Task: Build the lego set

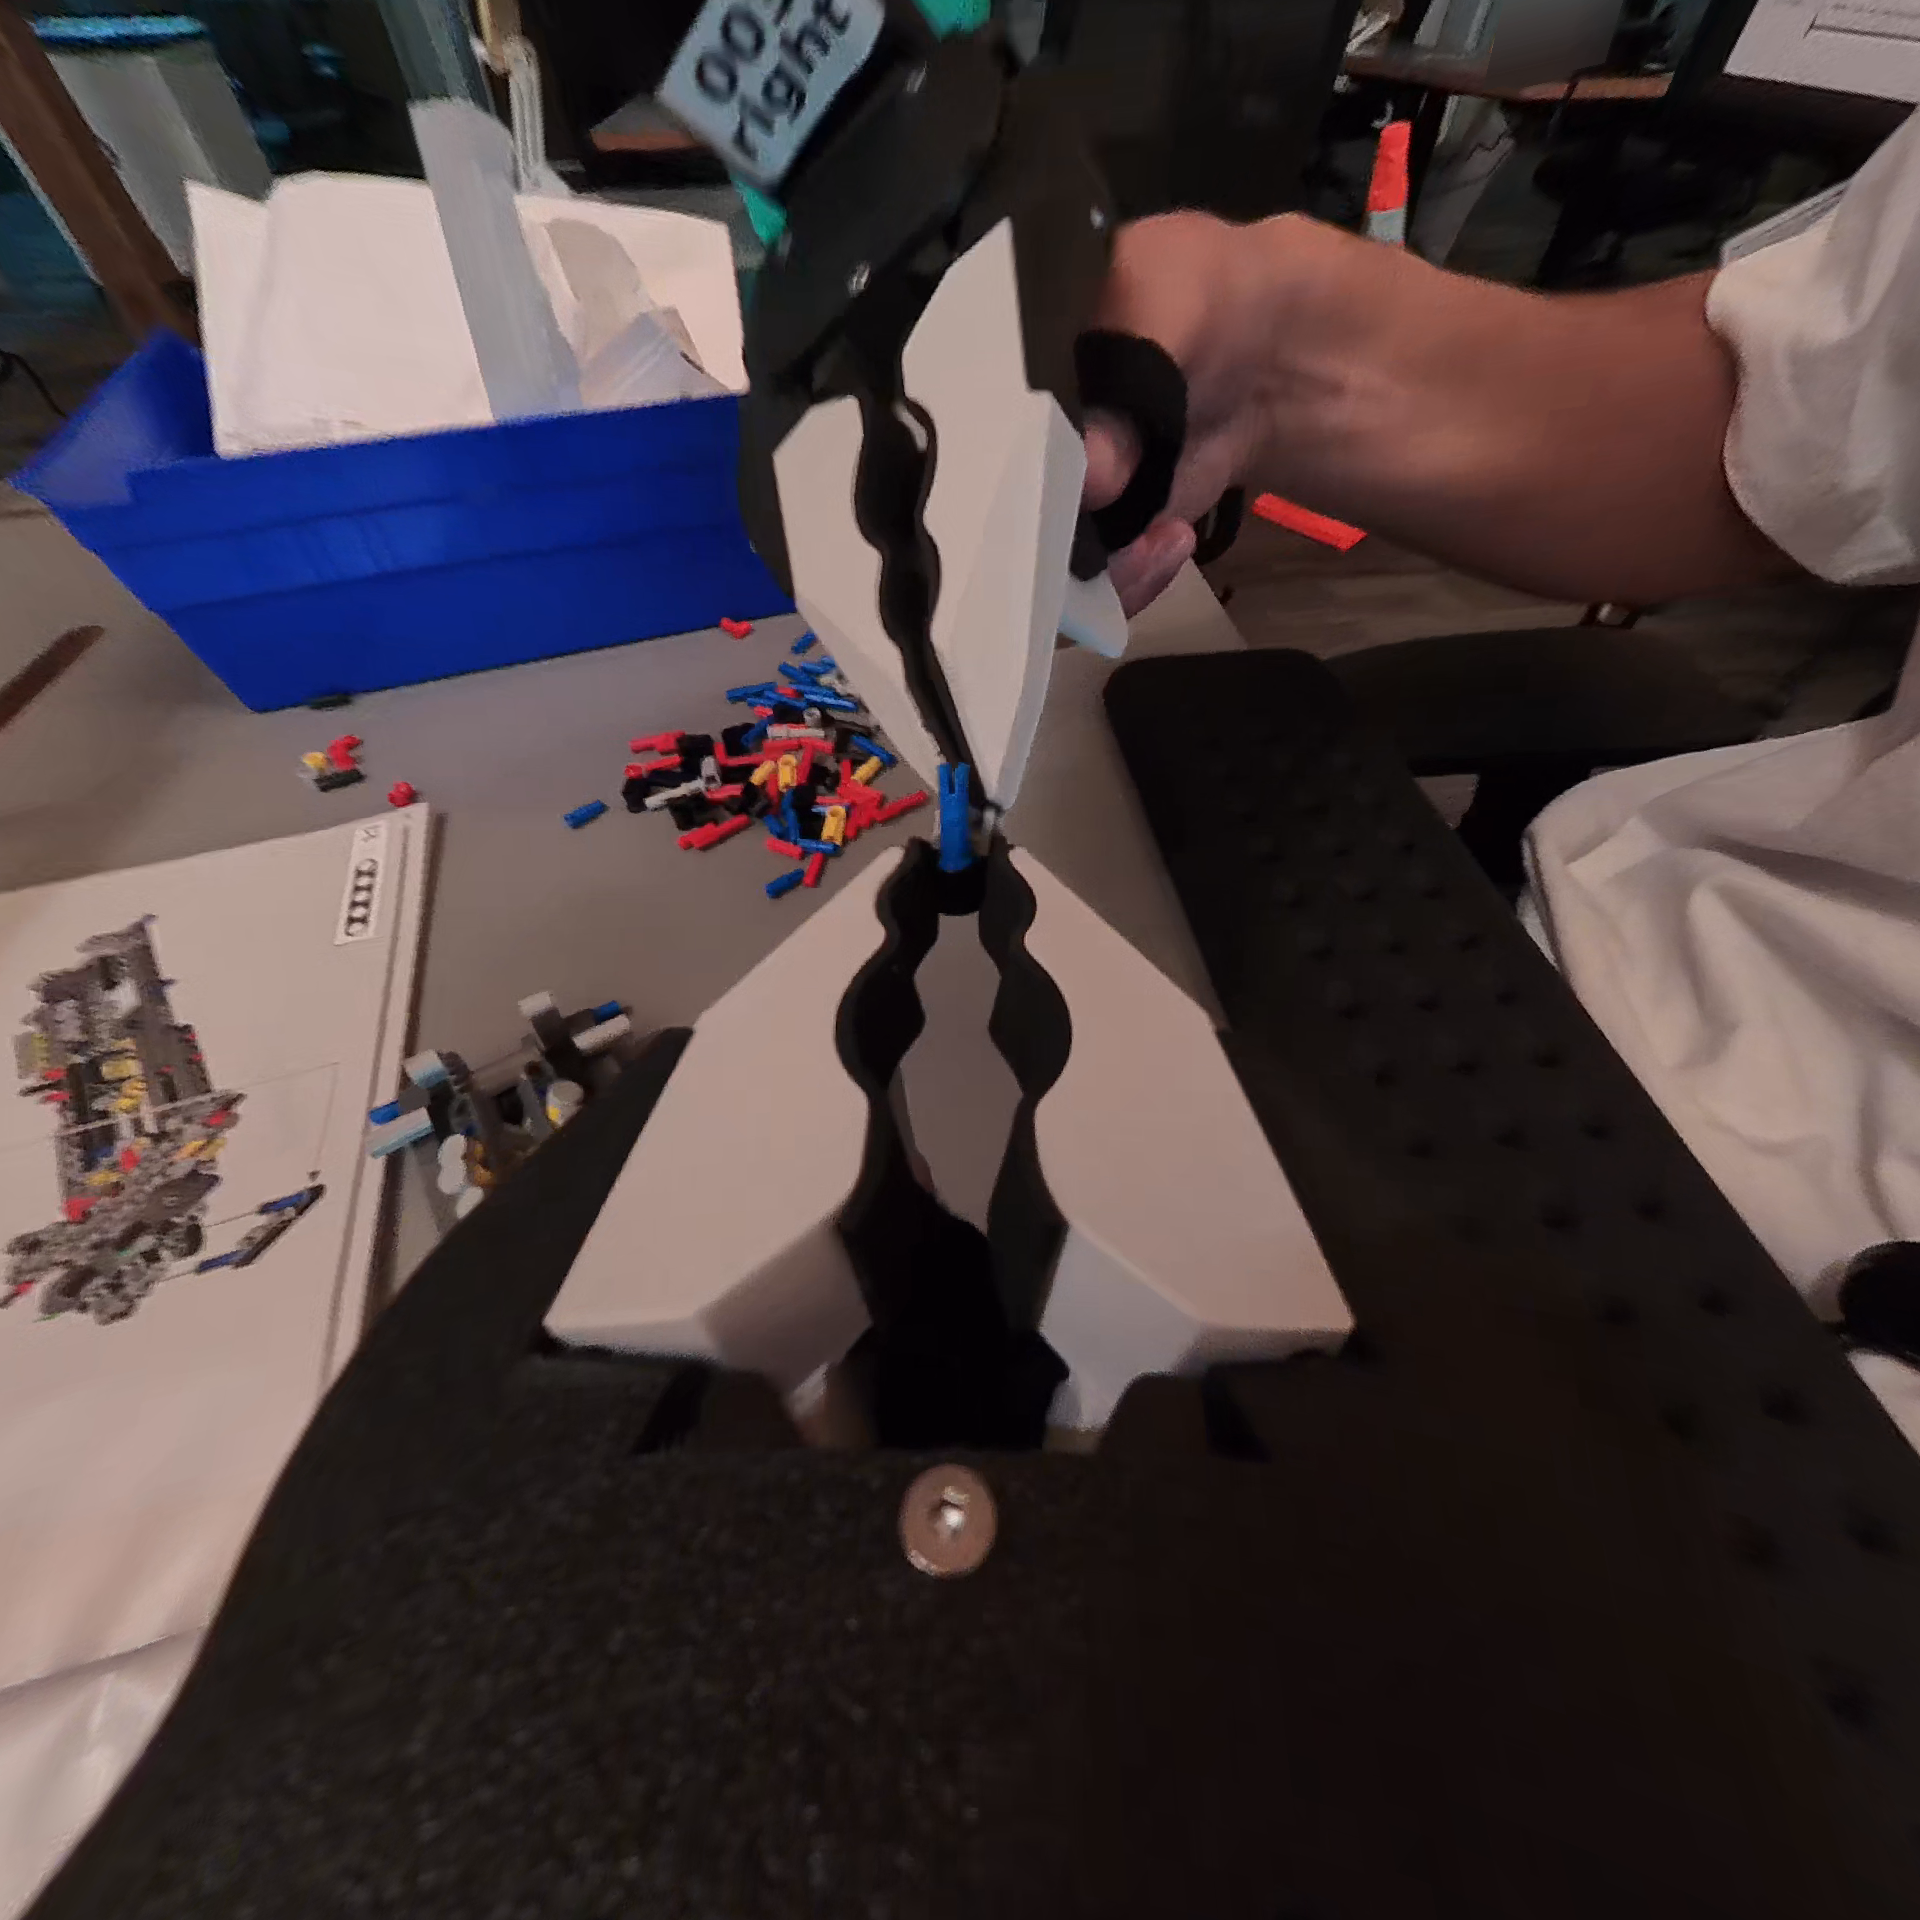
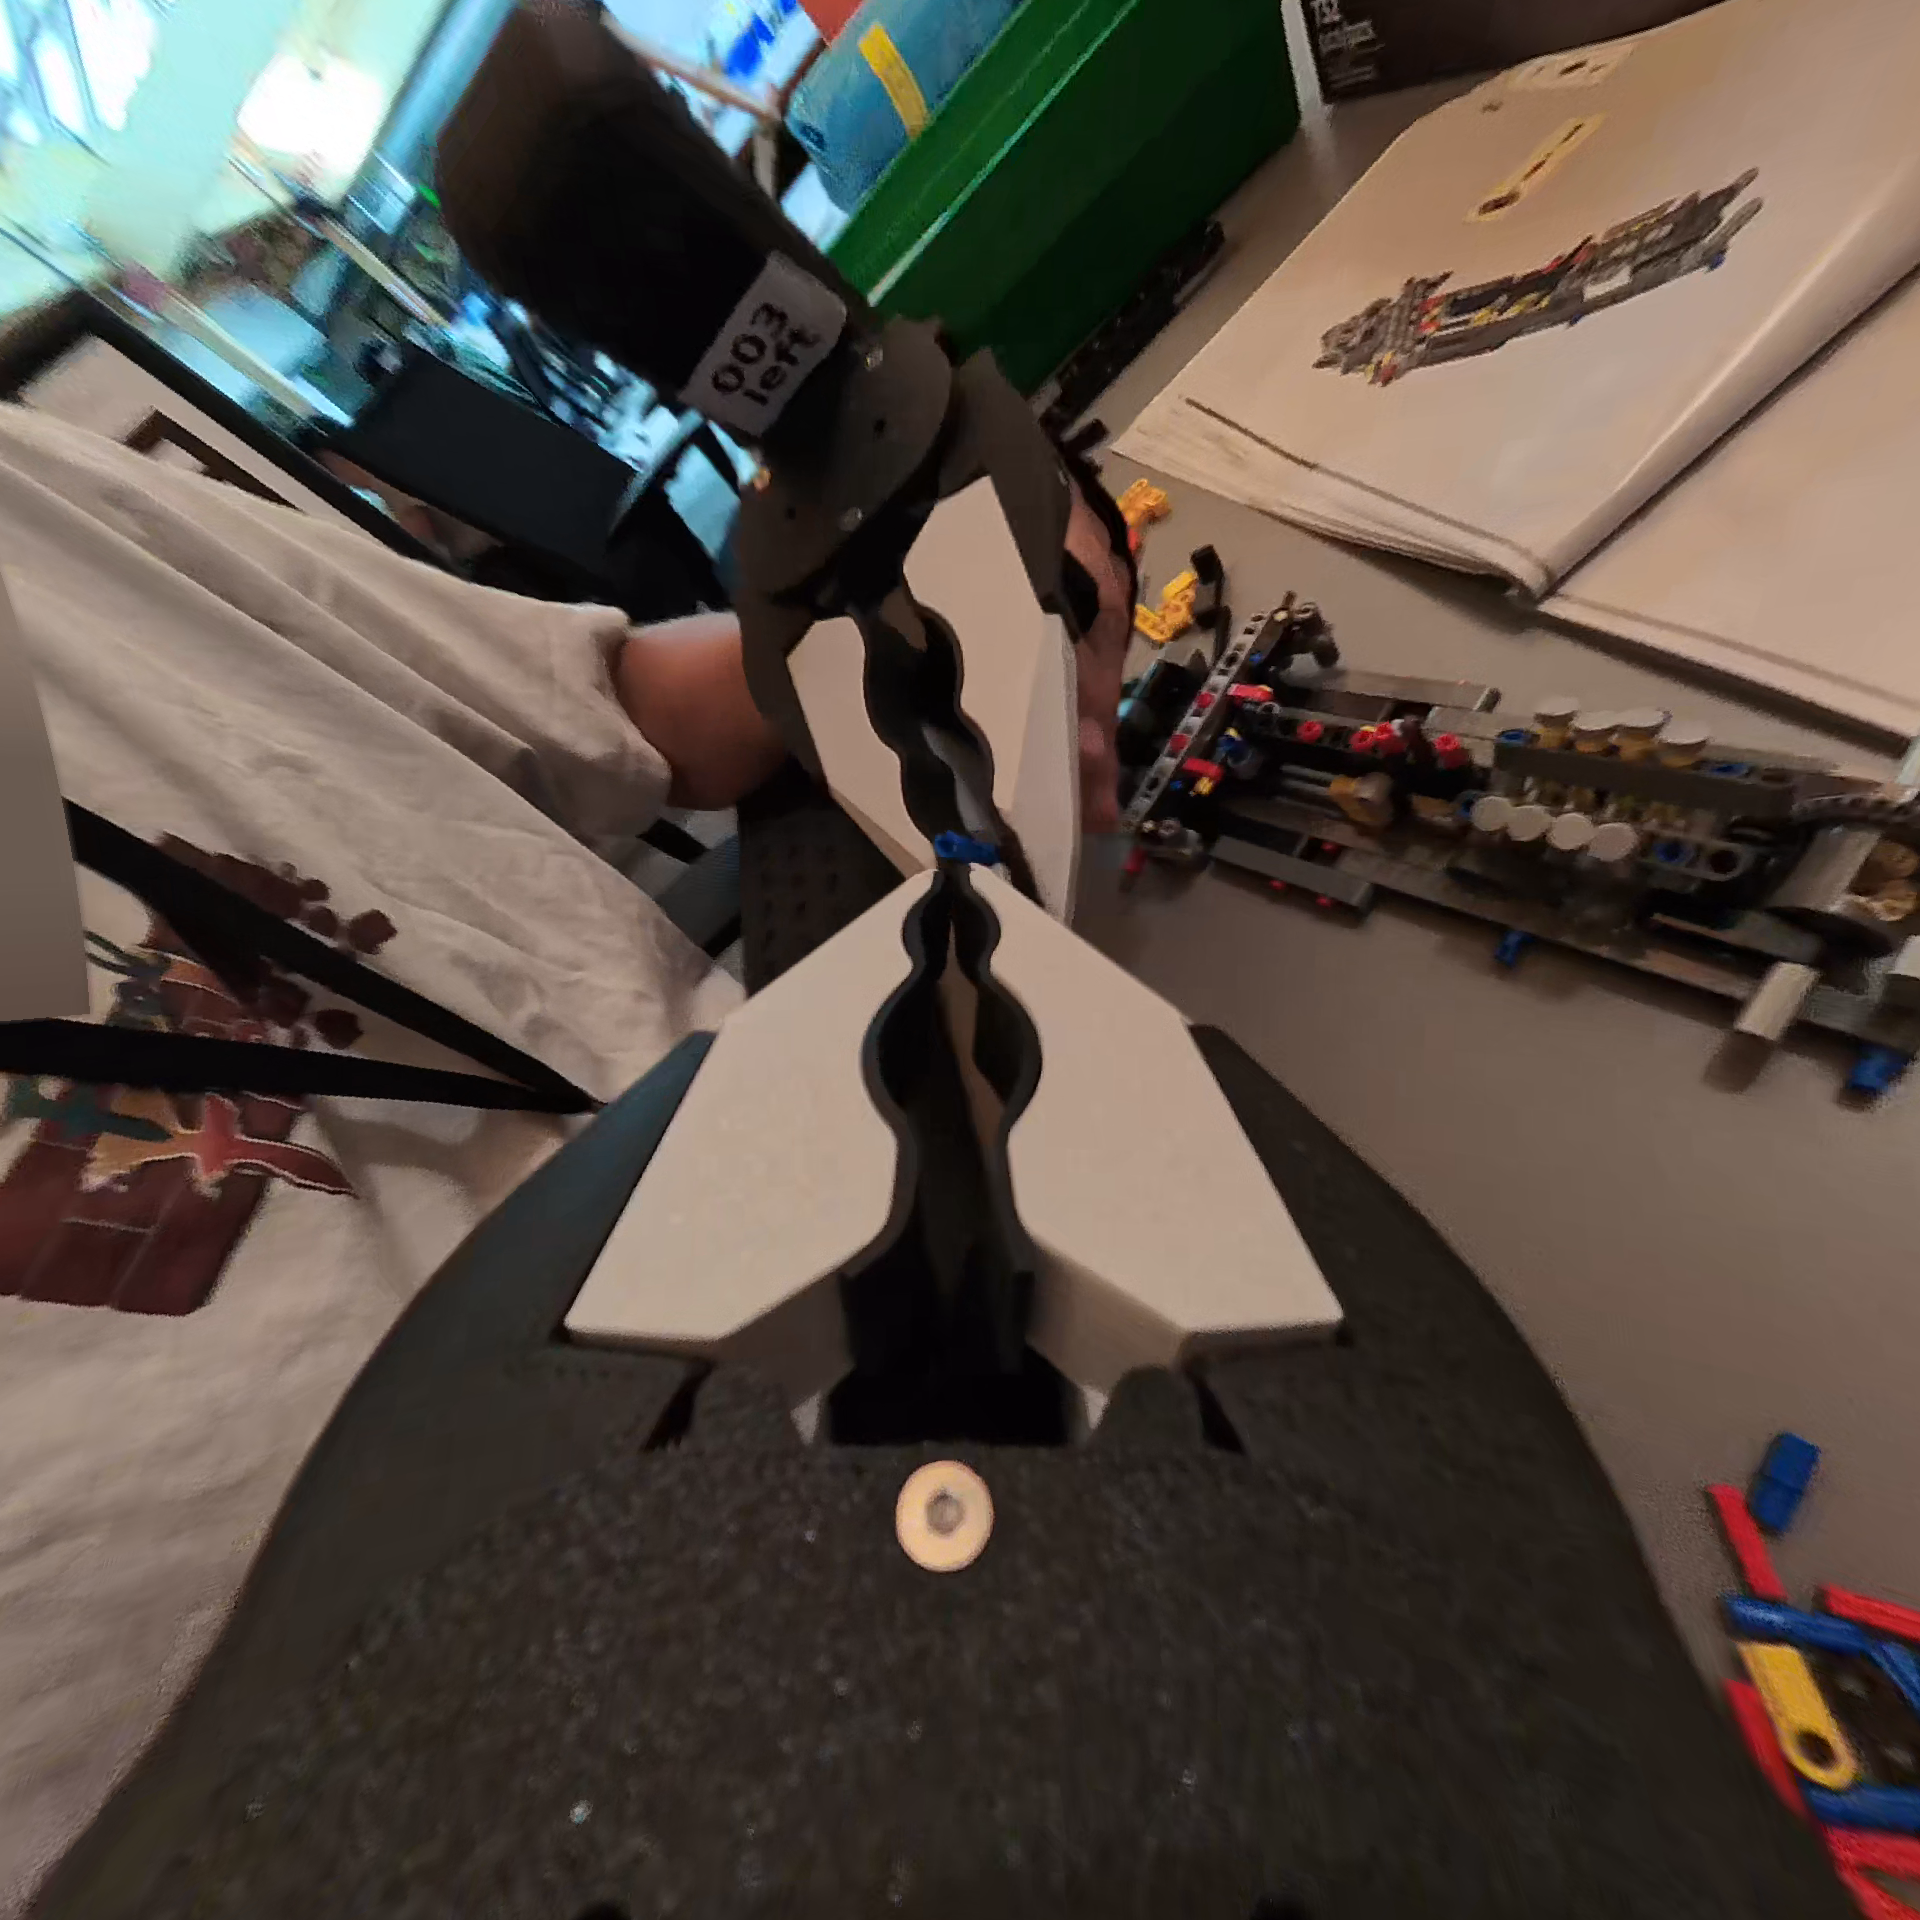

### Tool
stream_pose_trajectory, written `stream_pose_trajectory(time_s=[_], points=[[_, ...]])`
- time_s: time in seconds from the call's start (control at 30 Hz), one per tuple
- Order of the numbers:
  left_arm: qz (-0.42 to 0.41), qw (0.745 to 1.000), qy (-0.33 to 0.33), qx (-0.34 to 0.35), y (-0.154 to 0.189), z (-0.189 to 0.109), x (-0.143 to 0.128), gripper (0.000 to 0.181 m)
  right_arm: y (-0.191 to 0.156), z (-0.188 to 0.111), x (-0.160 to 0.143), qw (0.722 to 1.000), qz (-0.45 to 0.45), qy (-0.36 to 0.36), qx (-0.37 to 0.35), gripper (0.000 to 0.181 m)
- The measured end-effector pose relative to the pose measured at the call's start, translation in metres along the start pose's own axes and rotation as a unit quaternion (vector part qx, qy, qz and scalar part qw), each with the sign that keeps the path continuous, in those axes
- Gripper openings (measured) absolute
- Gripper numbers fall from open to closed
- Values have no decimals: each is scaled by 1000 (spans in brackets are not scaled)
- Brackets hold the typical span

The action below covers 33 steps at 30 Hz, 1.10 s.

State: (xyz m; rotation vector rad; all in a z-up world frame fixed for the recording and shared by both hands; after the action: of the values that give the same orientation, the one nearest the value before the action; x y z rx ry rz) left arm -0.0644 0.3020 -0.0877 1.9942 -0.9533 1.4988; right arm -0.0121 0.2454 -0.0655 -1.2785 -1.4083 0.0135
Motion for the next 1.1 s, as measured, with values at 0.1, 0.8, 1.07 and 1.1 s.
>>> stream_pose_trajectory(time_s=[0.1, 0.8, 1.07, 1.1], points=[[19, 1000, -19, 10, 1, 0, -1, 8, 1, 1, -1, 1000, 15, -10, 12, 0], [-171, 976, 103, -89, -5, -8, 15, 5, -12, -4, 29, 994, -92, -43, -35, 13], [-229, 954, 148, -124, -10, -16, 22, 6, -33, -8, 31, 909, -354, -72, -207, 35], [-239, 950, 149, -132, -10, -16, 21, 6, -35, -5, 28, 879, -399, -86, -246, 36]])
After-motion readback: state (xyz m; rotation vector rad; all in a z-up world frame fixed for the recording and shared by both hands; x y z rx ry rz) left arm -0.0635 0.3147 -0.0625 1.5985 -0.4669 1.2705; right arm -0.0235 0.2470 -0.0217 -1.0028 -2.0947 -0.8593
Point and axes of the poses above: each gripper's, where its closed fingertips meet, z out along the fingers, x out of its top, y = z × x across the jaws, the point moved 5 cm from there along -z, back along the fingers, and after that the axes turned 2 degrees about z, right-handed, at the moved point
